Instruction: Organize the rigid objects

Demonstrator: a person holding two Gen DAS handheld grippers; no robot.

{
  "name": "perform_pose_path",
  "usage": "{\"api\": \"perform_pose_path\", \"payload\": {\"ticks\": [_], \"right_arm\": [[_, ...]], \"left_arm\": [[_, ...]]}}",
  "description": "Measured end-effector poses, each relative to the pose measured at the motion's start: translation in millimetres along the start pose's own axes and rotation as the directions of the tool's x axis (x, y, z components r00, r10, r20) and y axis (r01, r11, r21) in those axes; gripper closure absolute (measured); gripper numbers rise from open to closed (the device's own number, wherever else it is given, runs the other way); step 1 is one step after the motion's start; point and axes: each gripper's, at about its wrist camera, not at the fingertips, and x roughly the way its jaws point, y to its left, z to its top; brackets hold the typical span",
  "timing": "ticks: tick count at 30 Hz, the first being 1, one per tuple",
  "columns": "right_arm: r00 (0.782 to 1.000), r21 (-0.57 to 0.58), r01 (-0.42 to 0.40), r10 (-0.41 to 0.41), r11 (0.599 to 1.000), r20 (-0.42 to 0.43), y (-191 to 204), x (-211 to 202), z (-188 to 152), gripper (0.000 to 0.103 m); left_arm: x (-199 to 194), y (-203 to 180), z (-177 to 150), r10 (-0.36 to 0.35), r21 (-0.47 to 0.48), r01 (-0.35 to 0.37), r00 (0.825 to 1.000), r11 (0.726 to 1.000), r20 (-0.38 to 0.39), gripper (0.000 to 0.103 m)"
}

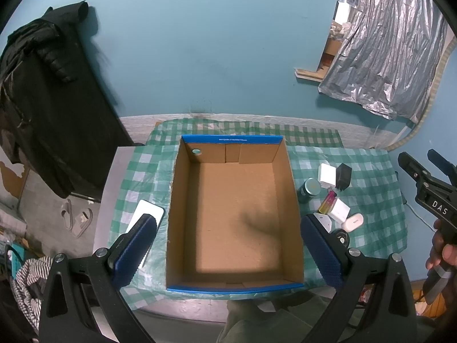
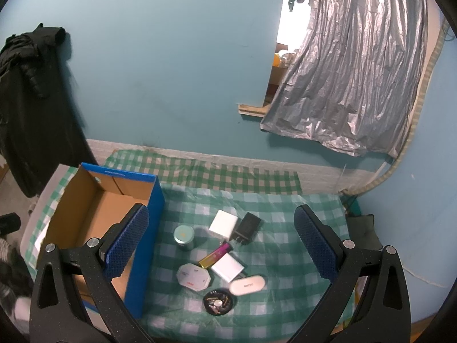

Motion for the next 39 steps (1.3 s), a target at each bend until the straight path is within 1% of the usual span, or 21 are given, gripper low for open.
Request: {"api": "perform_pose_path", "payload": {"ticks": [39], "right_arm": [[1.0, -0.014, -0.007, 0.007, 1.0, -0.012, 0.2, 7.6, 7.5, 0.002]], "left_arm": [[-0.1, -2.0, 4.9, -0.004, 0.006, 0.004, 1.0, 1.0, 0.001, 0.001]]}}
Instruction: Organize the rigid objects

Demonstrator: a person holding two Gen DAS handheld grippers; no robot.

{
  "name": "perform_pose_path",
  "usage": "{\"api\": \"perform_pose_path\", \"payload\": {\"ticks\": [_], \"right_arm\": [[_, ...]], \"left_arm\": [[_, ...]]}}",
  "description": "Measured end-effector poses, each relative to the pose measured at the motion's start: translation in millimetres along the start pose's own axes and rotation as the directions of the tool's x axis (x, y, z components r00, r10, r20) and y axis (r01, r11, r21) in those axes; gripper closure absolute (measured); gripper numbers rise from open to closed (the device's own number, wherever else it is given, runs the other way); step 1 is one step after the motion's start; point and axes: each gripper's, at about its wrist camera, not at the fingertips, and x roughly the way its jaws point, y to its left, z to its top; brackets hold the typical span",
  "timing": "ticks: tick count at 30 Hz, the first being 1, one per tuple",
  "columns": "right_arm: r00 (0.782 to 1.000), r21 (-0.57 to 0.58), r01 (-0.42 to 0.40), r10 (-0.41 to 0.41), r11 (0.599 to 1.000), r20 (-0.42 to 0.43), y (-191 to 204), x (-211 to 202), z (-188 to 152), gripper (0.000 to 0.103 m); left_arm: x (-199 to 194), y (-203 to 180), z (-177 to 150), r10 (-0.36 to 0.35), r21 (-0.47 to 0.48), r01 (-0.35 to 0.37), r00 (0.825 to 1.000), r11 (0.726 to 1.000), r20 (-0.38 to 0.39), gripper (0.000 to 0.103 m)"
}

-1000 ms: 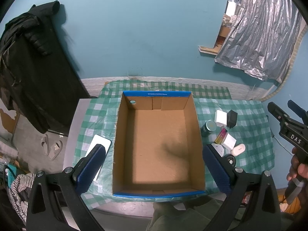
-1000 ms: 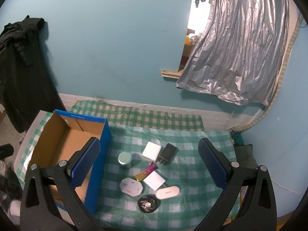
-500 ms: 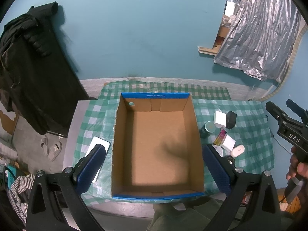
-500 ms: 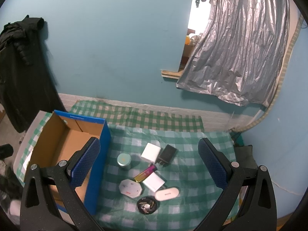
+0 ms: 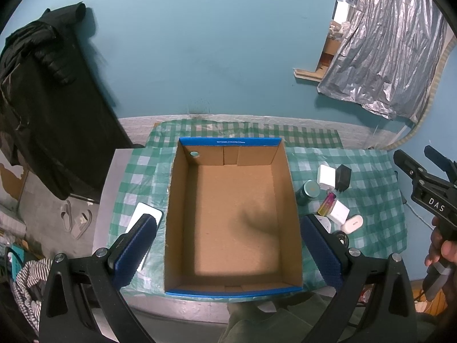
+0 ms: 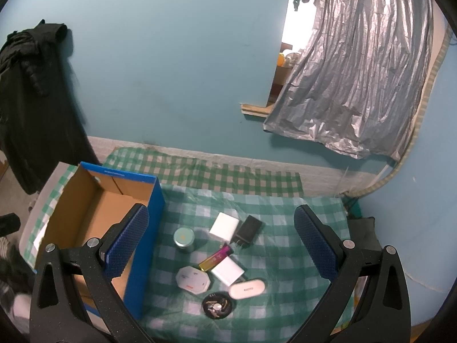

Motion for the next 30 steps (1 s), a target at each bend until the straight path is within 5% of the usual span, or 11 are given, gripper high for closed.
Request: {"api": "perform_pose_path", "payload": {"ticks": [18, 30], "right_arm": [[1.0, -0.006, -0.008, 0.008, 1.0, -0.018, 4.9, 8.2, -4.0, 0.002], [0.987, 0.011, -0.047, 0.048, 0.999, -0.157, -12.0, 41.2, -21.2, 0.002]], "left_arm": [[0.2, 0.5, 0.0, -0.018, -0.014, 0.018, 1.0, 1.0, -0.006, 0.001], [20.3, 45.5, -6.4, 0.061, -0.03, -0.063, 0.996, 0.998, -0.058, 0.001]]}}
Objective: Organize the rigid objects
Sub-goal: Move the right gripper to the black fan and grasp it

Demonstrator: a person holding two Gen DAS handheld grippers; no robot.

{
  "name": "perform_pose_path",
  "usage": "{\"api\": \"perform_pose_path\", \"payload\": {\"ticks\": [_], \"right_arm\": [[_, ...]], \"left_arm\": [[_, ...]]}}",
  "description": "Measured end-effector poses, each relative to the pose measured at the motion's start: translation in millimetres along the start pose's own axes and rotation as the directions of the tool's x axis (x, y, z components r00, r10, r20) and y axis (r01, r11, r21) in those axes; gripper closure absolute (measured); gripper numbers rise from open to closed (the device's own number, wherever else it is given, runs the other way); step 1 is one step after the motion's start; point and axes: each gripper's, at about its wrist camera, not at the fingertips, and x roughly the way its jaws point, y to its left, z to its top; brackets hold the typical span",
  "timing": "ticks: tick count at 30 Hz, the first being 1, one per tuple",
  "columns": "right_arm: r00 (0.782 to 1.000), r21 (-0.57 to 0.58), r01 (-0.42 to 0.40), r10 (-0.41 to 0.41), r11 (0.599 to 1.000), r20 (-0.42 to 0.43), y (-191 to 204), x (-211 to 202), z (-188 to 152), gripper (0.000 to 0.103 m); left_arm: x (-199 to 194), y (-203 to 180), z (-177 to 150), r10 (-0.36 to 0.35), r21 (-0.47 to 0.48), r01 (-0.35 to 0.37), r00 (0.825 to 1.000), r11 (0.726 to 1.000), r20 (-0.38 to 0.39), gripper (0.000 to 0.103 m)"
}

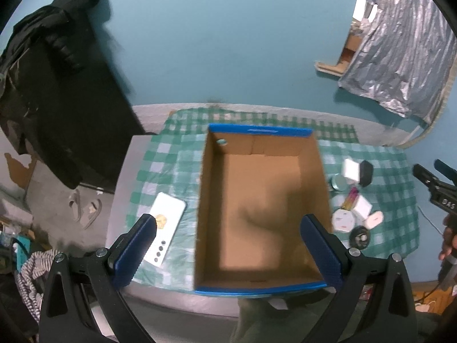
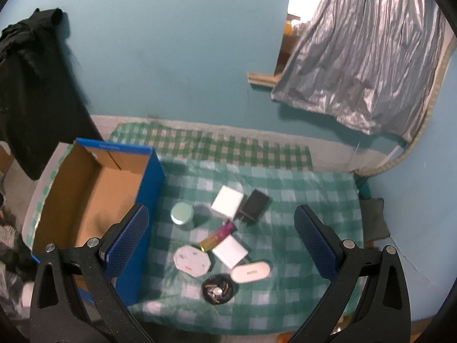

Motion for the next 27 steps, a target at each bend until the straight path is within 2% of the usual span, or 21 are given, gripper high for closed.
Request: {"api": "perform_pose_path", "payload": {"ticks": [5, 11, 15, 18, 20, 24, 26, 27], "right_arm": [[0.997, 0.019, 0.021, -0.019, 1.0, -0.078, -13.6, 22.0, -12.2, 0.002], [0.989, 0.067, 0.012, -0.001, 0.998, -0.15, -23.4, 42.4, -27.3, 0.002], [0.976, 0.089, -0.007, 0.026, 0.996, -0.215, -24.3, 61.7, -45.0, 0.002], [0.966, 0.082, -0.009, 0.03, 0.997, -0.259, -21.9, 78.6, -58.7, 0.002], [0.958, 0.073, -0.01, 0.03, 0.997, -0.285, -19.9, 88.7, -68.2, 0.002], [0.941, 0.074, -0.028, 0.051, 0.997, -0.333, -18.5, 105.3, -83.8, 0.002], [0.933, 0.073, -0.035, 0.059, 0.997, -0.356, -17.0, 113.2, -91.3, 0.002], [0.928, 0.07, -0.041, 0.064, 0.997, -0.368, -16.1, 116.9, -94.8, 0.002]], "left_arm": [[21.6, 16.7, -5.4, 0.045, 0.035, -0.043, 0.997, 0.998, -0.063, 0.002], [50.5, 30.3, -13.4, 0.041, 0.037, -0.036, 0.986, 0.999, -0.161, 0.002], [69.6, 35.4, -16.3, 0.036, 0.031, -0.03, 0.975, 0.999, -0.218, 0.002], [83.3, 40.0, -19.8, 0.07, 0.028, -0.065, 0.967, 0.997, -0.245, 0.002], [91.1, 44.5, -21.3, 0.068, 0.016, -0.066, 0.963, 0.998, -0.26, 0.003], [105.9, 49.1, -23.8, 0.062, 0.011, -0.062, 0.951, 0.998, -0.302, 0.016], [114.0, 50.0, -26.3, 0.053, 0.009, -0.053, 0.944, 0.999, -0.325, 0.018], [117.4, 50.2, -27.6, 0.047, 0.006, -0.048, 0.941, 0.999, -0.334, 0.022]]}}
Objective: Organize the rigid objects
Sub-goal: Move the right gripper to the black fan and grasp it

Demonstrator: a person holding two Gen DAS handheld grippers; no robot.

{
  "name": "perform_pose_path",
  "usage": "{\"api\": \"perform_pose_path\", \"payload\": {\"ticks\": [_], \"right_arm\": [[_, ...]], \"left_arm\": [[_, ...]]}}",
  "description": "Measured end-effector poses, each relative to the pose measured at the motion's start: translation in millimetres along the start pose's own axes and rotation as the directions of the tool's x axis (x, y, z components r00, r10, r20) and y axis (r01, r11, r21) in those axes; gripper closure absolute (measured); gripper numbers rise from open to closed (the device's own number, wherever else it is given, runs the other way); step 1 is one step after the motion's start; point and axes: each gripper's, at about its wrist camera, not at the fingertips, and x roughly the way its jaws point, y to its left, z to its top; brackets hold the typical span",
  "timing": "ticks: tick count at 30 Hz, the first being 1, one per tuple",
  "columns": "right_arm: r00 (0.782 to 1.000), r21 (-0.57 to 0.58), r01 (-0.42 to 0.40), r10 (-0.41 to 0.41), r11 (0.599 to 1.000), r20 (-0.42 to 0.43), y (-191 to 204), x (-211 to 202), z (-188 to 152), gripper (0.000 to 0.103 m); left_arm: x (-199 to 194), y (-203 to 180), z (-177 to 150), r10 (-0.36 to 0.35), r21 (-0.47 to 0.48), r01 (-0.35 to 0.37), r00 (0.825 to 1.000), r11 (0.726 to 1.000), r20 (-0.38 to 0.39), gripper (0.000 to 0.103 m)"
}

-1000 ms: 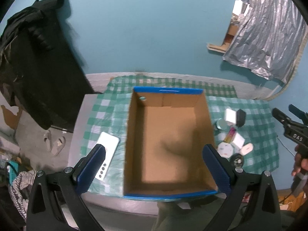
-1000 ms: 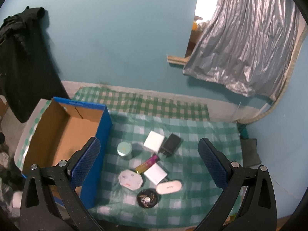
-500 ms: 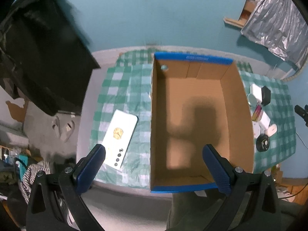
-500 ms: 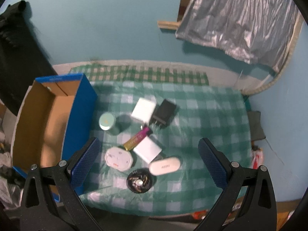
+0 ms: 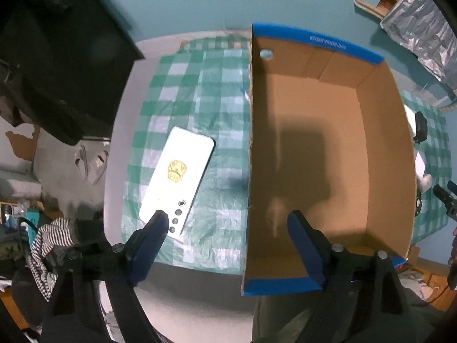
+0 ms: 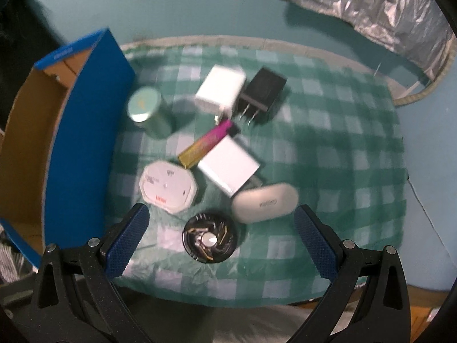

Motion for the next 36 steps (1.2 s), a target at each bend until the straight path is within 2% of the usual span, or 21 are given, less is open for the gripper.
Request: {"api": "perform_pose_path", "payload": {"ticks": [7, 9, 12, 16, 18, 20, 22, 24, 25, 29, 31, 36], "right_arm": [[0.999, -0.027, -0.008, 0.006, 1.0, -0.053, 2.4, 22.6, -12.1, 0.002], [0.998, -0.026, -0.014, 0.012, 1.0, -0.063, 2.3, 26.8, -16.4, 0.002], [0.997, -0.025, -0.021, 0.019, 0.999, -0.073, 1.9, 32.3, -22.7, 0.002], [0.996, -0.035, -0.009, 0.006, 0.999, -0.084, 3.6, 39.5, -28.8, 0.006], [0.996, -0.037, -0.009, 0.006, 0.999, -0.092, 5.2, 44.2, -30.7, 0.006], [0.995, -0.038, -0.008, 0.004, 0.999, -0.102, 7.3, 49.0, -32.0, 0.008], [0.994, -0.04, -0.01, 0.006, 0.999, -0.106, 10.0, 54.7, -33.3, 0.013], [0.993, -0.039, -0.011, 0.006, 0.999, -0.118, 13.3, 61.8, -32.4, 0.017], [0.992, -0.041, -0.009, 0.004, 0.999, -0.123, 14.2, 64.3, -33.0, 0.022], [0.993, -0.038, -0.007, 0.002, 0.999, -0.12, 15.8, 73.1, -31.2, 0.03], [0.991, -0.036, 0.0, -0.004, 0.999, -0.131, 16.3, 77.2, -30.5, 0.04], [0.991, -0.036, -0.002, -0.003, 0.999, -0.137, 13.9, 80.9, -28.3, 0.041]], "left_arm": [[22.6, 3.4, -2.8, -0.042, -0.028, 0.04, 0.996, 0.999, -0.076, 0.041], [26.6, 3.1, -3.9, -0.061, -0.031, 0.059, 0.994, 0.998, -0.093, 0.053], [33.2, -0.4, -4.5, -0.077, -0.012, 0.076, 0.99, 0.997, -0.117, 0.064], [38.9, -2.3, -5.7, -0.082, -0.003, 0.082, 0.987, 0.997, -0.136, 0.066], [41.1, -3.7, -5.7, -0.076, 0.008, 0.078, 0.986, 0.997, -0.148, 0.075], [43.2, -5.0, -5.4, -0.074, 0.021, 0.079, 0.985, 0.997, -0.159, 0.079], [44.5, -5.1, -5.1, -0.076, 0.032, 0.082, 0.983, 0.996, -0.165, 0.081], [45.6, -5.4, -5.2, -0.075, 0.035, 0.082, 0.983, 0.996, -0.168, 0.089], [46.2, -5.3, -4.6, -0.077, 0.036, 0.084, 0.982, 0.996, -0.173, 0.09], [46.2, -6.0, -5.1, -0.086, 0.042, 0.094, 0.981, 0.995, -0.174, 0.093], [46.4, -6.6, -5.5, -0.087, 0.047, 0.097, 0.98, 0.994, -0.178, 0.094], [47.7, -7.0, -6.4, -0.094, 0.044, 0.103, 0.978, 0.994, -0.184, 0.095]]}}
